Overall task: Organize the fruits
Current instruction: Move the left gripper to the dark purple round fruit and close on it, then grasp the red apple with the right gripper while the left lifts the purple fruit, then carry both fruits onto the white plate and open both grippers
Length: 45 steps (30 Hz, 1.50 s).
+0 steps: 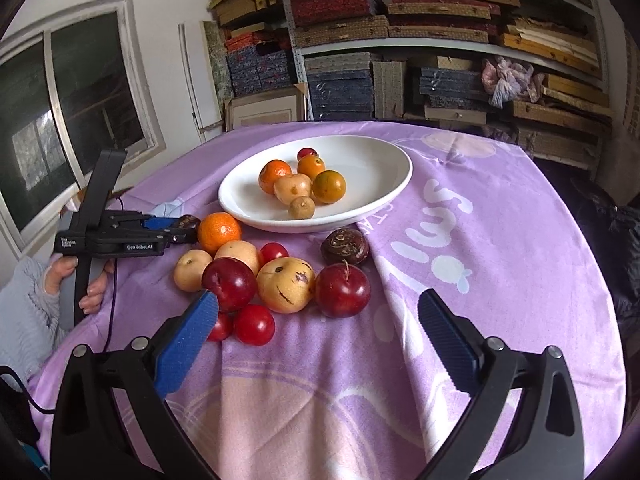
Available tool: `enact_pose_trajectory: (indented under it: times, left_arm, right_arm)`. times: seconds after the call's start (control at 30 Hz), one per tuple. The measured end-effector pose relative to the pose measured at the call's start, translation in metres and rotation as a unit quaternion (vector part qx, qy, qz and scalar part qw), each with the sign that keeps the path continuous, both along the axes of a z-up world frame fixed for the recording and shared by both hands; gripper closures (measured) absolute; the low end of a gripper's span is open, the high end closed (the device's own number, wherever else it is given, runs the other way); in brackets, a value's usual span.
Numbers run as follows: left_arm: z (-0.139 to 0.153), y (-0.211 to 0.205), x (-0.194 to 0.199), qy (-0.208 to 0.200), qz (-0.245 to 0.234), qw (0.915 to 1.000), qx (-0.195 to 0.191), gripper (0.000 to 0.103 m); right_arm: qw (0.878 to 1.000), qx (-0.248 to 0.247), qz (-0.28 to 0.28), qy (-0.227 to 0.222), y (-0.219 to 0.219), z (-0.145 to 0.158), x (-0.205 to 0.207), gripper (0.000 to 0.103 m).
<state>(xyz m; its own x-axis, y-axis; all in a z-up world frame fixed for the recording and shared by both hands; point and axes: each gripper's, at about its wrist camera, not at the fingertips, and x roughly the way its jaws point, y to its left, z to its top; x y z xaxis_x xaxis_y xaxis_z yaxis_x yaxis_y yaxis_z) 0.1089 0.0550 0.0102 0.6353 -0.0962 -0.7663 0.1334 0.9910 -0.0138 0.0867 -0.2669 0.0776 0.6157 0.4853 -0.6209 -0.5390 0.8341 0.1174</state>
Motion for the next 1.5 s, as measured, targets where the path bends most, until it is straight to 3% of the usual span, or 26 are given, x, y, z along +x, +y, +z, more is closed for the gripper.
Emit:
enact_pose_trajectory:
  times: [0.03,0.13,0.57,0.63,0.97,1.17,1.23,1.33,1.5]
  left_arm:
    - [0.0,-0.001,0.0,0.0,0.0,1.0,0.0,0.059]
    - [0.0,-0.001,0.0,0.001,0.0,1.0,-0.001,0.059]
    - [-0.001,-0.002,0.001,0.005,-0.001,1.0,-0.001,0.058]
    - [-0.001,-0.002,0.001,0.005,-0.001,1.0,0.0,0.058]
    - [-0.001,-0.002,0.0,0.004,-0.003,1.0,-0.008,0.059]
    - [0.012,-0.004,-0.015,-0.048,0.01,0.9988,0.01,0.059]
    - [0.018,-0.007,-0.021,-0.06,0.011,0.9979,0.019,0.059]
    - [0.039,-0.008,-0.024,-0.075,0.013,0.9971,0.004,0.059]
    - [0.09,-0.017,-0.002,-0.103,0.012,0.9946,0.003,0.059]
  right_arm:
    - [1.0,-0.013,0.008,0.003,0.005,-0.002,0.004,0.028]
    - [0.999,-0.04,0.024,0.021,0.015,-0.008,0.02,0.051]
    - [0.996,-0.05,0.03,0.066,0.004,-0.032,0.052,0.057]
    - [0.995,-0.044,0.034,0.077,0.004,-0.034,0.056,0.062]
    - [0.996,-0.038,0.026,0.075,0.005,-0.032,0.054,0.064]
    - [0.997,-0.008,0.001,0.073,-0.01,-0.027,0.049,0.064]
    - [0.998,-0.001,-0.004,0.067,-0.014,-0.022,0.044,0.064]
    - [0.998,0.019,-0.013,0.054,-0.02,-0.001,0.041,0.064]
    - [0.999,0.043,-0.013,-0.012,-0.013,0.071,0.056,0.064]
